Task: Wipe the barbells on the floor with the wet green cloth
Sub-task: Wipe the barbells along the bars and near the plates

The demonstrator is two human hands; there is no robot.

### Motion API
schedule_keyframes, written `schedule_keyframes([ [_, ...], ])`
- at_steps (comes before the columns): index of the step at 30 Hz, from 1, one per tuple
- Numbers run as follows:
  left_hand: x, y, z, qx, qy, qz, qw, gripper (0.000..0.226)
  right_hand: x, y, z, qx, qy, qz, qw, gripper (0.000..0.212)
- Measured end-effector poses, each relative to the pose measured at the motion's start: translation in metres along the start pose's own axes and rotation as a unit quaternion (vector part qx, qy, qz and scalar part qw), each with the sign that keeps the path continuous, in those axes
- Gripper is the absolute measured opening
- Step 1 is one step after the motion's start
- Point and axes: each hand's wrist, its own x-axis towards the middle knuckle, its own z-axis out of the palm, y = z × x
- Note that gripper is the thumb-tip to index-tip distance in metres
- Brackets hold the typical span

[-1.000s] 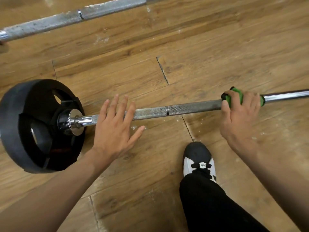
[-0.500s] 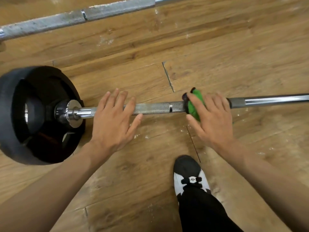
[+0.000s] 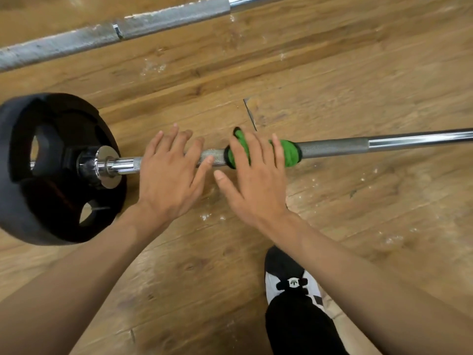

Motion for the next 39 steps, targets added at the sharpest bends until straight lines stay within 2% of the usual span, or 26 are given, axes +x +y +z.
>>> schedule_keyframes([
  [3,0.008,-0.001,-0.001,-0.011,-0.002,-0.006,1.0,0.065,0.003,0.035,-0.008,-0.032,-0.02,-0.087,0.995,0.064],
  [4,0.01,-0.002,-0.001,-0.014,-0.001,-0.007,1.0,0.065,0.0,0.056,-0.012,-0.047,-0.019,-0.09,0.995,0.062],
  [11,0.024,-0.008,0.002,-0.025,0.005,-0.004,1.0,0.062,-0.017,0.18,-0.04,-0.094,0.051,0.085,0.991,0.062],
  [14,0.031,-0.01,0.003,-0.024,0.001,-0.013,1.0,0.061,-0.006,0.177,-0.035,-0.064,0.089,0.191,0.975,0.071],
  [16,0.036,-0.012,0.004,-0.023,-0.001,-0.017,1.0,0.061,0.008,0.144,-0.026,-0.048,0.108,0.225,0.967,0.078],
  [20,0.049,-0.015,0.003,-0.021,-0.015,-0.027,0.999,0.065,0.031,0.047,-0.004,-0.003,0.037,0.098,0.994,0.094],
  [22,0.055,-0.017,0.002,-0.016,-0.017,-0.03,0.999,0.066,0.038,0.016,0.006,0.001,0.004,0.038,0.999,0.091],
  [24,0.062,-0.019,0.001,-0.014,-0.016,-0.031,0.999,0.067,0.045,0.018,0.009,0.002,-0.007,-0.013,1.0,0.081],
  [27,0.07,-0.023,-0.001,-0.023,-0.024,-0.028,0.999,0.07,0.048,0.065,0.002,-0.039,-0.037,-0.1,0.994,0.075],
  [29,0.073,-0.024,0.0,-0.029,-0.022,-0.031,0.999,0.071,0.046,0.095,-0.004,-0.064,-0.031,-0.113,0.991,0.073],
  [31,0.075,-0.023,0.001,-0.033,-0.013,-0.041,0.999,0.071,0.043,0.122,-0.011,-0.071,-0.002,-0.085,0.994,0.072],
  [35,0.076,-0.018,0.001,-0.04,-0.011,-0.048,0.998,0.076,0.032,0.17,-0.027,-0.086,0.048,0.032,0.995,0.068],
  [39,0.072,-0.016,0.001,-0.037,-0.002,-0.049,0.998,0.077,0.043,0.135,-0.016,-0.049,0.112,0.193,0.974,0.058],
])
